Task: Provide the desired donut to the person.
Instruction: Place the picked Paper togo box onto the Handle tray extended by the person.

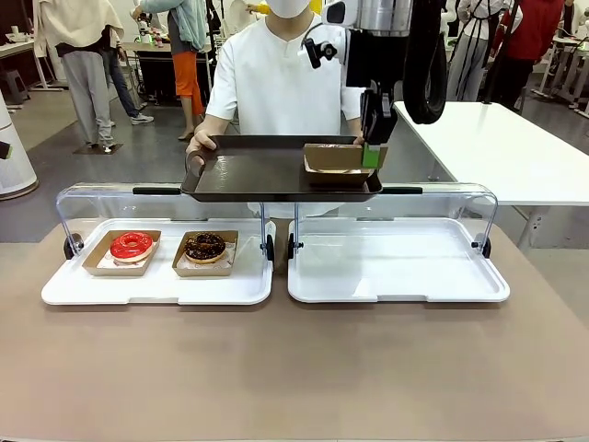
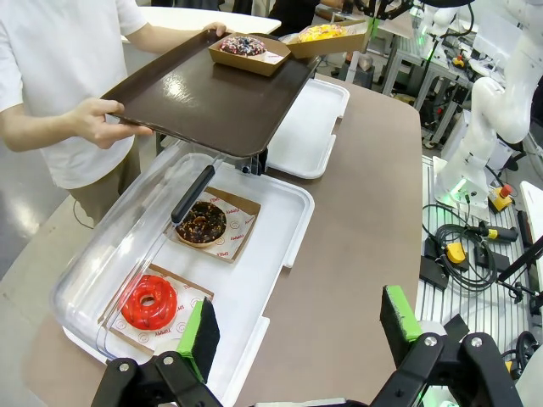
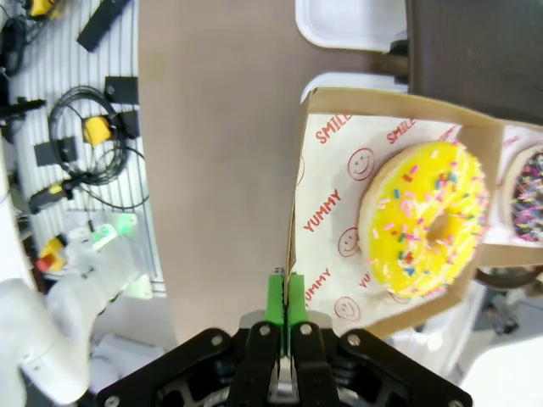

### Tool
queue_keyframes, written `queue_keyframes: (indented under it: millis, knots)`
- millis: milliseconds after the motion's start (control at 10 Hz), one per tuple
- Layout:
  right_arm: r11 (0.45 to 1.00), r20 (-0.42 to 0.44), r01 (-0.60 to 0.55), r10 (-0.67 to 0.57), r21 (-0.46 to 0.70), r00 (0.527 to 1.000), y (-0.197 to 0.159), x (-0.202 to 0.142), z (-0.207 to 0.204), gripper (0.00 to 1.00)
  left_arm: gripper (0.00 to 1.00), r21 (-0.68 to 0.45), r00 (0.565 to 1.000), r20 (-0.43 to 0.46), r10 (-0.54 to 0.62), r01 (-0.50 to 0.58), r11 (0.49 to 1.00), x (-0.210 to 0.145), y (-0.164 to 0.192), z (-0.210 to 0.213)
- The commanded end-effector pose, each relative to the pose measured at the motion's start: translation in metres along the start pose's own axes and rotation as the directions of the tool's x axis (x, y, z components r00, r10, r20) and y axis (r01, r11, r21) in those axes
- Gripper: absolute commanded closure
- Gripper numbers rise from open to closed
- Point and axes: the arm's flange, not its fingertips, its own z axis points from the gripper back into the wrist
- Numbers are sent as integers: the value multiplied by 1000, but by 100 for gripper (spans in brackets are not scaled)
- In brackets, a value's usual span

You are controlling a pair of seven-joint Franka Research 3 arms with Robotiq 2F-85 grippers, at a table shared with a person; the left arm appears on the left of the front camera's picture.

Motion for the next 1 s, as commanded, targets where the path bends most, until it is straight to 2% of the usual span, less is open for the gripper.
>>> queue_keyframes:
  millis: [0, 300, 700, 900]
  knots:
    - [998, -4, 18, -18, -59, 1000, 1, 13, 31, 98, 0, -2, 1000, 15, -4, 4, 1000, 1, 0, 1]
    - [997, 15, 10, -9, -76, 1000, -24, 55, 61, 98, 0, -2, 1000, 15, -4, 4, 1000, 1, 0, 1]
    - [994, 6, 63, -63, -91, 998, -72, 129, 44, 98, 0, -2, 1000, 15, -4, 4, 1000, 1, 0, 1]
    - [992, 8, 84, -83, -98, 997, -91, 144, 28, 98, 0, -2, 1000, 15, -4, 4, 1000, 1, 0, 1]
